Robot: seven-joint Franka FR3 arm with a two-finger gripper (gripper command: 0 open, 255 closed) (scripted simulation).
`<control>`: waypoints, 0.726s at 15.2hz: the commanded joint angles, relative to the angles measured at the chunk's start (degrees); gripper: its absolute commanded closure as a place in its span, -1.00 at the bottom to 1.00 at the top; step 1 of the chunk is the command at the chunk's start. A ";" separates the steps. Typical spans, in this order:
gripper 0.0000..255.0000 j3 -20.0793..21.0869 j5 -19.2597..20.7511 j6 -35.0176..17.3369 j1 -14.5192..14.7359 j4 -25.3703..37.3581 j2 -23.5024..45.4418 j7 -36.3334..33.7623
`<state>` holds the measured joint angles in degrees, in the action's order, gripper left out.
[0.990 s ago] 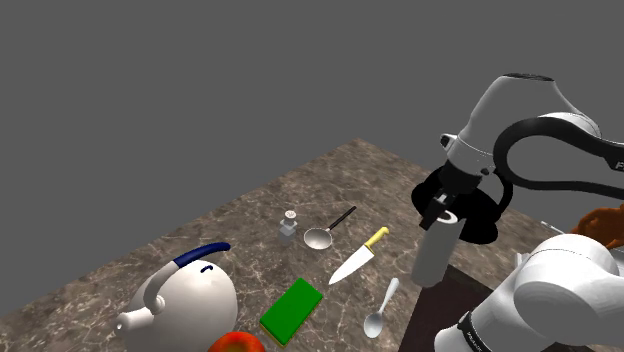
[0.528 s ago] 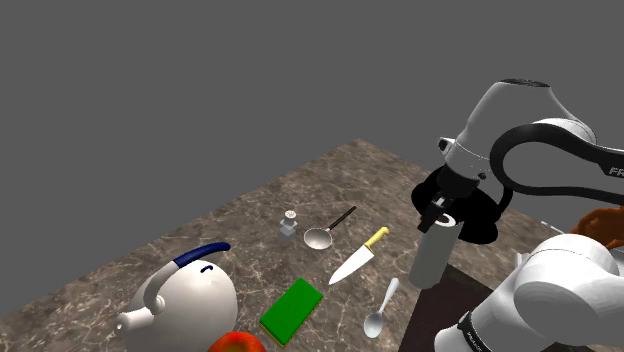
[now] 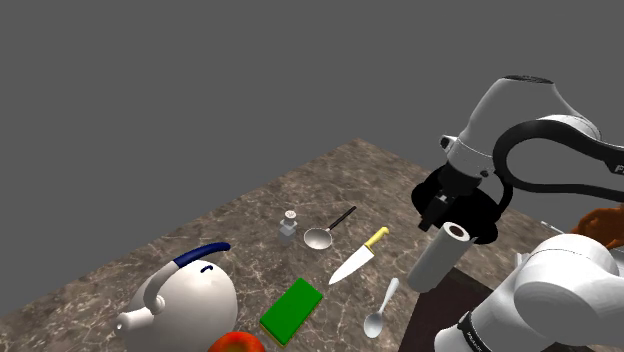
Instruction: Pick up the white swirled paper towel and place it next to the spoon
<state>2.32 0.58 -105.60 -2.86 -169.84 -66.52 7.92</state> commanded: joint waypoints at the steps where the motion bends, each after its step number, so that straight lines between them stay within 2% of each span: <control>1: -1.00 -0.01 0.00 2.93 -0.02 2.98 0.11 0.04; 3: -1.00 0.02 -0.03 6.29 0.01 6.47 0.24 0.04; 11: -1.00 0.02 -0.03 6.29 0.01 6.47 0.24 0.03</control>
